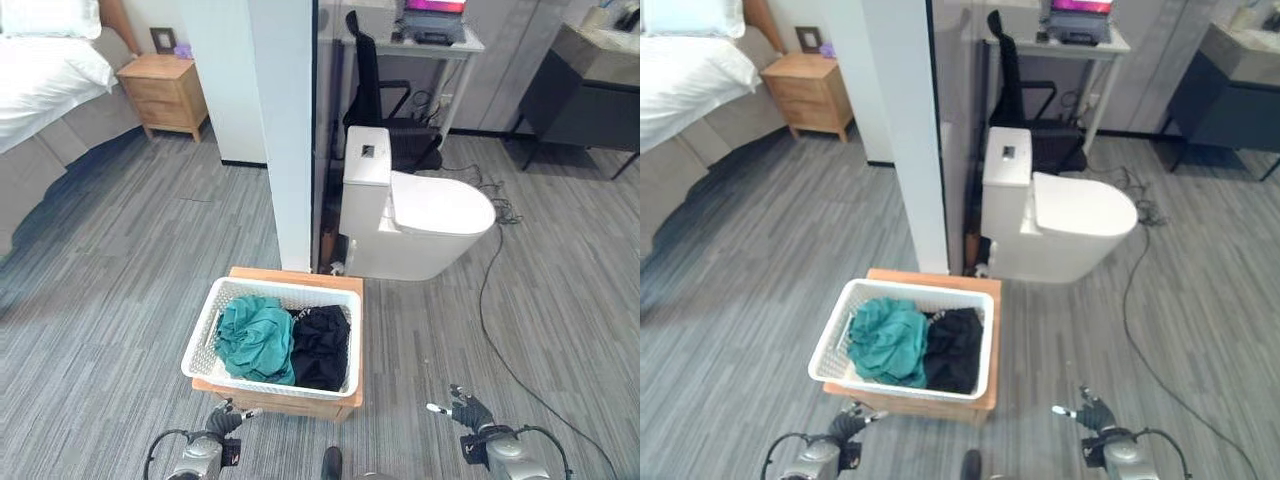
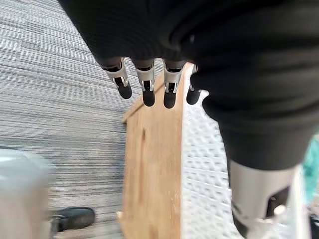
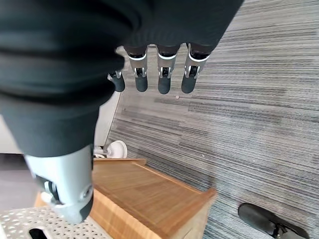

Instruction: Grab the laundry basket,head to the washer,open it,put in the laundry and shut it.

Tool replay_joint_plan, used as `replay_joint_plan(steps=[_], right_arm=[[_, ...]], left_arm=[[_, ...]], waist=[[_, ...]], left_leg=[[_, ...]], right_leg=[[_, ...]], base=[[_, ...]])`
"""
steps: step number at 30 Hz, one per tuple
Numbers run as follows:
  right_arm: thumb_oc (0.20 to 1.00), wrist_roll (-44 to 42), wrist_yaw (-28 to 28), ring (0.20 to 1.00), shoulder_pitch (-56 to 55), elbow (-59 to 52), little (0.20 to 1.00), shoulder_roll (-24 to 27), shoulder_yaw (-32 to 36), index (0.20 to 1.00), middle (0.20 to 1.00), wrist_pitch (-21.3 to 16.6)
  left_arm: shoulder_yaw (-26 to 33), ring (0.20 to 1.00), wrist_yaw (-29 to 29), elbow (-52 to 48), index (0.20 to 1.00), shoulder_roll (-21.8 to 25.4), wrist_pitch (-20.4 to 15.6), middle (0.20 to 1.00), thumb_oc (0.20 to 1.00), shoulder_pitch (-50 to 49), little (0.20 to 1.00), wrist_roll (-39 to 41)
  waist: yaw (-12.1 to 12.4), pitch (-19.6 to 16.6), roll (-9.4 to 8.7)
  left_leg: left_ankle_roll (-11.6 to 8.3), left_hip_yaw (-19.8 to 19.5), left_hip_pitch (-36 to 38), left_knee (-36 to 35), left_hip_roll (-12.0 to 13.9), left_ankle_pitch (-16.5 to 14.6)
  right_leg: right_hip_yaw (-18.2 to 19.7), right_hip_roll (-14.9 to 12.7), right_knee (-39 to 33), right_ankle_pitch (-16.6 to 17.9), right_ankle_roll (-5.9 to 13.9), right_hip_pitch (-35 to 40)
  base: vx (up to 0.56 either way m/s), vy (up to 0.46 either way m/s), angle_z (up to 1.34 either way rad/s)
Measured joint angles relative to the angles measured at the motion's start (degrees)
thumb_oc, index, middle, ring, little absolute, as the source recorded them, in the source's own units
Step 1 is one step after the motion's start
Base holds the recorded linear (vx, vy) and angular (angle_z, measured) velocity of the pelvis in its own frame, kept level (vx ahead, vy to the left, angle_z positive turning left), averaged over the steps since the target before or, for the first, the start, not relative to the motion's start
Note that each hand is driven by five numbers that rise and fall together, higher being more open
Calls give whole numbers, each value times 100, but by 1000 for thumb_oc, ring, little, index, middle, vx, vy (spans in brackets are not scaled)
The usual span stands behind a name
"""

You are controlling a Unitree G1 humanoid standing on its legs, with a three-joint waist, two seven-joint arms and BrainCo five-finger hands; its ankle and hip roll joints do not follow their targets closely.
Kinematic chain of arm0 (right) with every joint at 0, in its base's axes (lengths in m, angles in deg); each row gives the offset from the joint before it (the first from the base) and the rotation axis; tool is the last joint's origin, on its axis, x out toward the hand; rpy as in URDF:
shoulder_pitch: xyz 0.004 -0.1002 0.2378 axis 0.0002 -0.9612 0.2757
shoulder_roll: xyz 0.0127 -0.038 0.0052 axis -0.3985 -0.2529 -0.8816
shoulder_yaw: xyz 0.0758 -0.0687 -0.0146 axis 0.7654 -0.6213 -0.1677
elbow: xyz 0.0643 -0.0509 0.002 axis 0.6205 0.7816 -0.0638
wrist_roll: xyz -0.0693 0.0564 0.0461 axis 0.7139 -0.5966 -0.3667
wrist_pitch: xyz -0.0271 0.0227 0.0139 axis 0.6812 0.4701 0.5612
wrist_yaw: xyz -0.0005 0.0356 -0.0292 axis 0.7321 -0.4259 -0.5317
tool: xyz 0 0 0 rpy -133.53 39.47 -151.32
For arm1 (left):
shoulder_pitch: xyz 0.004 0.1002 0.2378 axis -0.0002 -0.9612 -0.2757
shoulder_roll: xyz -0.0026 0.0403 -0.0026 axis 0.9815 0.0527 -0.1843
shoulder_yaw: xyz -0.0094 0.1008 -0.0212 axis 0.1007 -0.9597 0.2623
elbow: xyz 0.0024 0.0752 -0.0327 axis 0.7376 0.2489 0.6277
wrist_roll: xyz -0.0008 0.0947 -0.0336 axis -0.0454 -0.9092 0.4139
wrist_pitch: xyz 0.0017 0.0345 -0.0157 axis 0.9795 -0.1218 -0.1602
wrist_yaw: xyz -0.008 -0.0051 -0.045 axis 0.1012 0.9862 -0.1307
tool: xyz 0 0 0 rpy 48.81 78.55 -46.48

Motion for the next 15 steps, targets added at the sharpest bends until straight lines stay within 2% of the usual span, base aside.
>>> replay_joint_plan(steps=[1,2,3,4,5,6,7,8,9,10,11,12,13,15], right_arm=[[1000,1,-14,1000,-9,-64,1000,5,3,1000,1000,8],[1000,3,-17,1000,-102,-208,1000,18,19,1000,1000,7],[1000,5,-19,1000,-188,-318,1000,6,52,1000,1000,6],[1000,5,-44,1000,-272,-405,1000,-22,196,1000,1000,6],[1000,3,-124,1000,-280,-436,1000,-10,328,1000,1000,6],[1000,-1,-170,1000,-262,-431,1000,10,464,1000,1000,3],[1000,-2,-223,1000,-247,-431,1000,35,545,1000,1000,2],[1000,2,-266,1000,-167,-433,1000,84,563,1000,1000,1],[1000,4,-265,1000,-157,-436,1000,147,557,1000,1000,0],[1000,117,-278,1000,-116,-410,1000,235,580,1000,1000,-12],[1000,168,-276,1000,-122,-408,1000,257,656,1000,1000,-34],[1000,228,-281,1000,-216,-408,1000,334,753,1000,1000,-44],[1000,250,-344,1000,-386,-423,1000,322,735,1000,1000,-1],[1000,344,-329,1000,-442,-651,1000,255,728,1000,1000,2]], left_arm=[[3,1000,3,-8,1000,12,4,1000,1000,2,1000,2],[5,1000,0,-15,1000,42,1,1000,1000,96,1000,5],[3,1000,-4,-15,1000,98,0,1000,1000,211,1000,7],[-11,1000,-14,-29,1000,128,-3,1000,1000,279,1000,7],[-20,1000,-18,-34,1000,121,-8,1000,1000,296,1000,8],[-23,1000,-18,-27,1000,105,-4,1000,1000,309,1000,8],[-17,1000,-34,-40,1000,97,-4,1000,1000,289,1000,11],[-39,1000,-40,-55,1000,102,-1,1000,1000,204,1000,12],[-52,1000,-41,-75,1000,103,-1,1000,1000,152,1000,12],[-20,1000,-47,-60,1000,115,-6,1000,1000,54,1000,8],[-11,1000,-37,-43,1000,94,-5,1000,1000,-38,1000,8],[-11,1000,-38,-44,1000,33,-14,1000,1000,-109,1000,8],[-79,1000,-30,-92,1000,90,-20,1000,1000,-100,1000,3],[-54,1000,-37,-180,1000,282,-30,1000,1000,-94,1000,2]], waist=[[-5,58,3],[-33,144,-20],[-77,234,-87],[-89,291,-102],[-90,336,-48],[-126,401,46],[-120,460,119],[-102,452,224],[-67,431,271],[-10,398,362],[-20,391,389],[-93,334,492],[-173,283,450],[-90,308,302]], left_leg=[[67,116,-182,-63,74,-31],[156,324,-341,-273,253,-70],[449,873,-403,-855,638,-52],[554,1078,-307,-2031,850,53],[593,938,-52,-3577,989,219],[451,755,28,-4263,1114,425],[452,696,-1,-4420,1235,598],[386,463,-69,-4360,1290,786],[352,176,-100,-4254,1274,852],[392,39,84,-3941,1042,862],[503,139,233,-3930,878,852],[705,259,353,-3981,796,877],[781,377,556,-4126,633,958],[926,639,673,-4214,427,878]], right_leg=[[-1,-23,-40,-24,-31,52],[-80,-80,-54,-108,-99,49],[-139,-148,-88,-142,-69,37],[-147,-179,-75,-202,141,7],[-129,-190,-49,-181,288,-12],[-125,-161,-44,-176,378,0],[-98,-152,-45,-169,358,32],[54,-131,-44,-186,465,66],[148,-126,-44,-200,574,66],[450,-226,-37,-127,679,104],[530,-320,-34,-163,755,171],[536,-342,-10,-231,859,226],[586,-519,148,-286,947,207],[842,-748,444,-463,1081,26]], base=[[170,112,16],[161,199,34],[166,258,52],[85,164,33],[84,146,14],[91,138,-14],[107,224,-35],[107,261,-54],[139,389,-110],[118,307,-103],[115,386,-84],[30,246,-13],[9,318,-17],[-53,174,-41]])
